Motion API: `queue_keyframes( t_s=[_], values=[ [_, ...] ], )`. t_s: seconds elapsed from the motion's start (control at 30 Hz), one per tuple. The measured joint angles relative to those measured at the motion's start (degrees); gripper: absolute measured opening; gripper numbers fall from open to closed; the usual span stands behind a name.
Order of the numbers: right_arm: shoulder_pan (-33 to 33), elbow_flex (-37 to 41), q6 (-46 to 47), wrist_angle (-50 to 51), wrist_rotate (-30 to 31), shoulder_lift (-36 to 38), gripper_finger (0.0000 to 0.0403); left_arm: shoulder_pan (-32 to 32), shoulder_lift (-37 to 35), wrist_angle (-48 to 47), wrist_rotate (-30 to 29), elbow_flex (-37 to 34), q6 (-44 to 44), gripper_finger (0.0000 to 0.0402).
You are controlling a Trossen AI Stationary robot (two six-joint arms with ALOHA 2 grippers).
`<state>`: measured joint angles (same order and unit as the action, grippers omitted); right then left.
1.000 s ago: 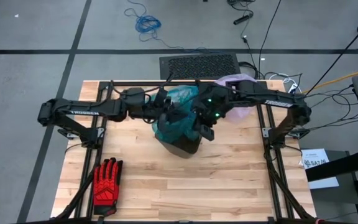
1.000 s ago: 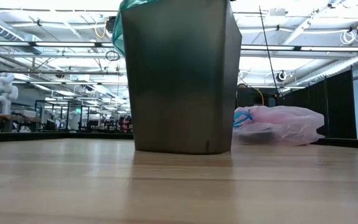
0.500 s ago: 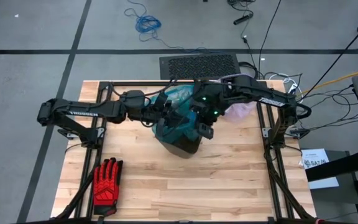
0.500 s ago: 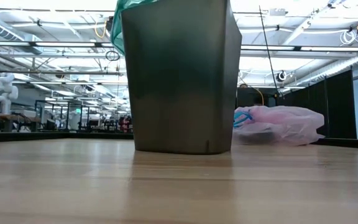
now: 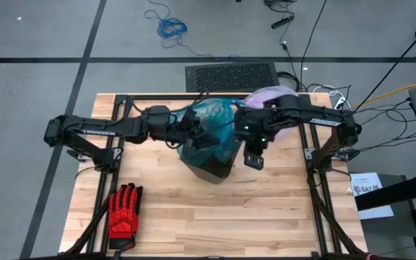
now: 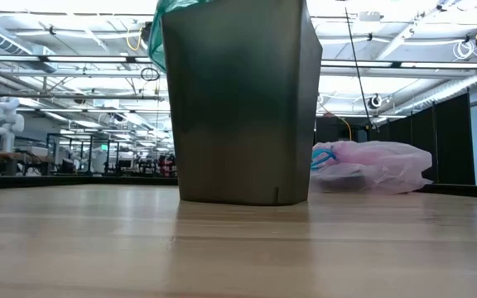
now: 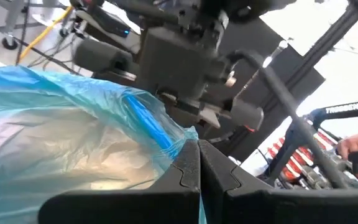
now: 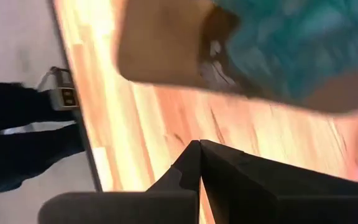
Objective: Place trash/remove bag and relplace
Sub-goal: Insert the blue trash bag into the trash bin
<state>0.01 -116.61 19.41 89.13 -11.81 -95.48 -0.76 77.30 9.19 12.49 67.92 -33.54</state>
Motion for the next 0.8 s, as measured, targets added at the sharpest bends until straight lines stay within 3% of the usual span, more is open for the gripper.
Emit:
queue_keyframes(
  t_s=[0.17, 0.43, 0.6, 0.8],
  values=[
    [0.04, 13.22, 5.25, -4.09, 2.49, 6.18, 0.0000, 0.88, 0.16, -0.17, -0.87, -0.04, -0.01, 0.0000],
    [0.07, 34.64, 11.09, -24.11, 2.83, 14.92, 0.0000, 2.15, 0.46, -2.13, -2.90, 0.96, 1.05, 0.0000],
    [0.11, 38.04, 12.80, -30.96, 8.51, 16.02, 0.0000, 2.23, 0.46, -5.74, -2.92, 3.06, 2.25, 0.0000],
    [0.22, 38.01, 14.14, -30.38, 23.51, 16.33, 0.0000, 2.29, 0.46, -9.07, -4.70, 4.54, 3.08, 0.0000]
  ],
)
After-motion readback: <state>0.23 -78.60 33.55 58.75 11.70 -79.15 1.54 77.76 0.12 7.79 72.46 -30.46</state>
